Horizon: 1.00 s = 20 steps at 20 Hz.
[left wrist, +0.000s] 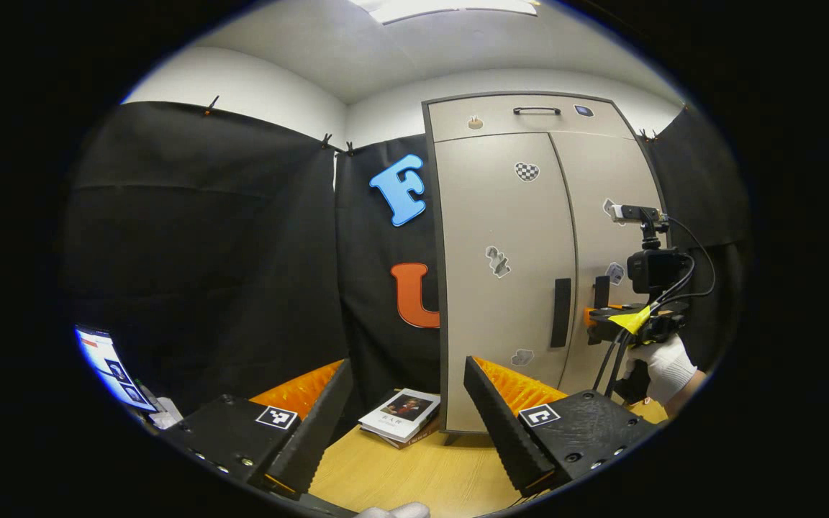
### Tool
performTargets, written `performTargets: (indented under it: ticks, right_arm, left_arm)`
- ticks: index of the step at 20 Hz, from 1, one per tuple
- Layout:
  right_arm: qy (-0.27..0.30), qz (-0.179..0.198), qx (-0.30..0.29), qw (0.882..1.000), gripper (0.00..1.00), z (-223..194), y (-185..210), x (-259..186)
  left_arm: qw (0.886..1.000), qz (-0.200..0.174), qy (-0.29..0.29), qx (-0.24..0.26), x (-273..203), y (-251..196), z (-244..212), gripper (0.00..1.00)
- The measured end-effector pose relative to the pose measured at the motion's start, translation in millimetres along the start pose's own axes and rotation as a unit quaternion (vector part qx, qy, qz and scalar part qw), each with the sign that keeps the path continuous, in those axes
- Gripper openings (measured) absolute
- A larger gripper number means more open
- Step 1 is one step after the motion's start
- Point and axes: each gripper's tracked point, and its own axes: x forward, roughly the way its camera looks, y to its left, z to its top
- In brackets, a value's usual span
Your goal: Open the right door of the double-door shoe cabinet with the right hand, and open the left door with the left hand.
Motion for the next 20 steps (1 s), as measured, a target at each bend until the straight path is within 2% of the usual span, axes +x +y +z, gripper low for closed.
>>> performTargets:
  ticks: [8,20]
  right_arm:
    - [0.003,0.014,0.006,1.000,0.30,-11.2,-16.4,-59.1]
    - [0.000,-0.030,0.014,0.999,0.26,-22.4,-77.4,-152.6]
  left_arm:
    - [0.999,-0.033,-0.007,-0.008,-19.2,-5.6,1.1,0.96]
    - [0.995,-0.100,-0.009,-0.019,-48.4,-30.0,-6.6,0.96]
